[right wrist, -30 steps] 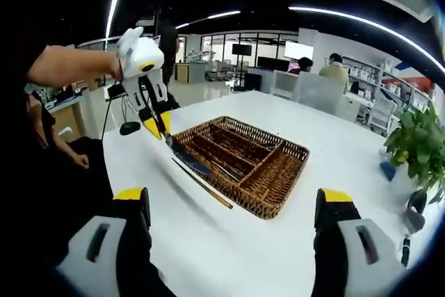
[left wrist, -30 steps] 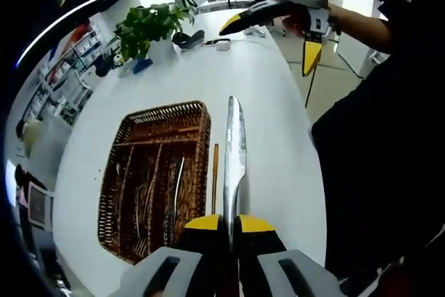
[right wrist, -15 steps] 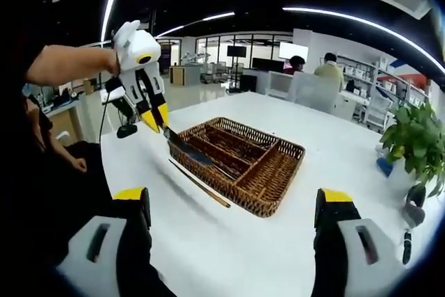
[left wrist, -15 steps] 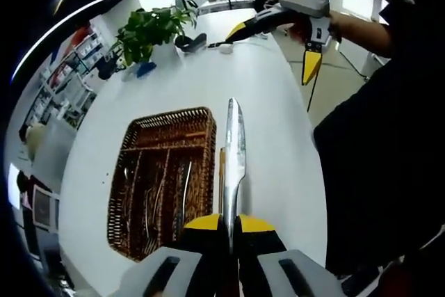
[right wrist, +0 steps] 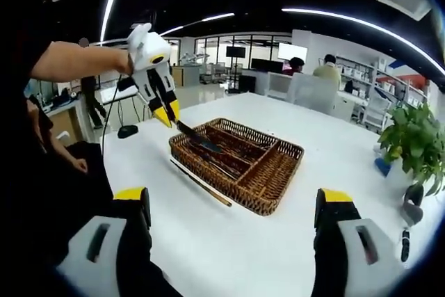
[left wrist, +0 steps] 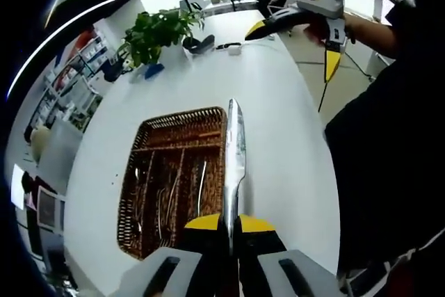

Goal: Arrange the knives, forks, and spoons in their matching storage slots by inserting each utensil handle-first until every utensil is classified and aligned in the correct compartment

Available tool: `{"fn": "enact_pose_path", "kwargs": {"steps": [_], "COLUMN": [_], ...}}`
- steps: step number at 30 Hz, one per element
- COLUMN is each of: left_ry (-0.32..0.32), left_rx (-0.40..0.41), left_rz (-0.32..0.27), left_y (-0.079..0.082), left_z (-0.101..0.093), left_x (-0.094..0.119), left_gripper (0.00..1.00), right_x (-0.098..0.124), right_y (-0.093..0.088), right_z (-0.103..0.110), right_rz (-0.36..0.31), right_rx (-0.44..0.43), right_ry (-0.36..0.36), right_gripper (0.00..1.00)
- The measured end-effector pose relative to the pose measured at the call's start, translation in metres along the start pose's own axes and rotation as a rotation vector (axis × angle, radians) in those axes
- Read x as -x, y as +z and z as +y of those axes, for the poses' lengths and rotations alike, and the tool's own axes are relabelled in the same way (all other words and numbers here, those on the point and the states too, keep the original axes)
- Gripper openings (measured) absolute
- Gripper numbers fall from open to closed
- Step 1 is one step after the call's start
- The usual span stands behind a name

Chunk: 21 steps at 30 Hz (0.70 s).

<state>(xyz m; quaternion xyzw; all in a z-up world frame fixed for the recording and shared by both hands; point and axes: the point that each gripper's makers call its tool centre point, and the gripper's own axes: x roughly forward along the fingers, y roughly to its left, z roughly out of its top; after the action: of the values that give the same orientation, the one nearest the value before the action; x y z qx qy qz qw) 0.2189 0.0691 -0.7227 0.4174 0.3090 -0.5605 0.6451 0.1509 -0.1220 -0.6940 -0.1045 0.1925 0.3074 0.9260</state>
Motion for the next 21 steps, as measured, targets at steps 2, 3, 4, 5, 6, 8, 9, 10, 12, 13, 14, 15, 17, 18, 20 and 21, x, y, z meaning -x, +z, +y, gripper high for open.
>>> {"fn": "enact_pose_path", "kwargs": {"steps": [2,3,4,5,6,8,9,10,12,13,14,15,17,18,20,21], "left_ry": [0.009,0.009,0.010,0.014,0.021,0.038,0.043,0.048,0.062,0.073,0.073,0.079,0.091,0.089,0.098,0.103], "left_rx": [-0.002,0.002,0.003,0.004,0.005,0.009,0.010,0.014,0.009,-0.012,-0.013,-0.013,0.002,0.006,0.002,-0.003], "left_rz": [0.005,0.004,0.001,-0.001,-0.003,-0.020,-0.022,-0.024,-0.026,-0.019,-0.013,-0.015,-0.021,-0.023,-0.022,-0.018], "left_y": [-0.001,-0.001,-0.001,-0.001,-0.001,0.001,0.002,0.002,0.003,0.002,0.001,0.002,0.003,0.004,0.004,0.004], "left_z": [0.005,0.007,0.009,0.011,0.014,0.020,0.022,0.025,0.029,0.033,0.035,0.040,0.047,0.049,0.054,0.056], "left_x": [0.000,0.000,0.000,0.000,0.000,0.002,0.002,0.002,0.002,0.002,0.001,0.001,0.001,0.001,0.000,0.000], "left_gripper": [0.05,0.05,0.05,0.05,0.05,0.05,0.05,0.05,0.05,0.05,0.05,0.05,0.05,0.05,0.05,0.05], "right_x": [0.000,0.001,0.002,0.002,0.003,0.004,0.005,0.005,0.006,0.007,0.007,0.006,0.006,0.006,0.005,0.005], "right_y": [0.000,0.001,0.002,0.002,0.003,0.006,0.006,0.007,0.009,0.010,0.010,0.012,0.015,0.016,0.019,0.019], "right_z": [-0.001,-0.001,-0.001,-0.001,0.000,0.004,0.004,0.003,0.001,0.002,0.004,0.005,0.005,0.006,0.006,0.006], "right_rz": [-0.003,-0.002,-0.003,-0.004,-0.006,-0.018,-0.019,-0.019,-0.021,-0.020,-0.018,-0.020,-0.027,-0.029,-0.035,-0.036], "right_rx": [-0.005,-0.004,0.001,0.003,0.002,-0.013,-0.015,-0.017,-0.039,-0.063,-0.081,-0.095,-0.093,-0.090,-0.088,-0.091], "right_ry": [-0.005,-0.007,-0.008,-0.007,-0.006,0.009,0.009,0.006,-0.008,-0.005,0.008,0.014,0.007,0.003,-0.001,0.001], "right_gripper": [0.99,0.99,0.99,0.99,0.99,0.99,0.99,0.99,0.99,0.99,0.99,0.99,0.99,0.99,0.99,0.99]}}
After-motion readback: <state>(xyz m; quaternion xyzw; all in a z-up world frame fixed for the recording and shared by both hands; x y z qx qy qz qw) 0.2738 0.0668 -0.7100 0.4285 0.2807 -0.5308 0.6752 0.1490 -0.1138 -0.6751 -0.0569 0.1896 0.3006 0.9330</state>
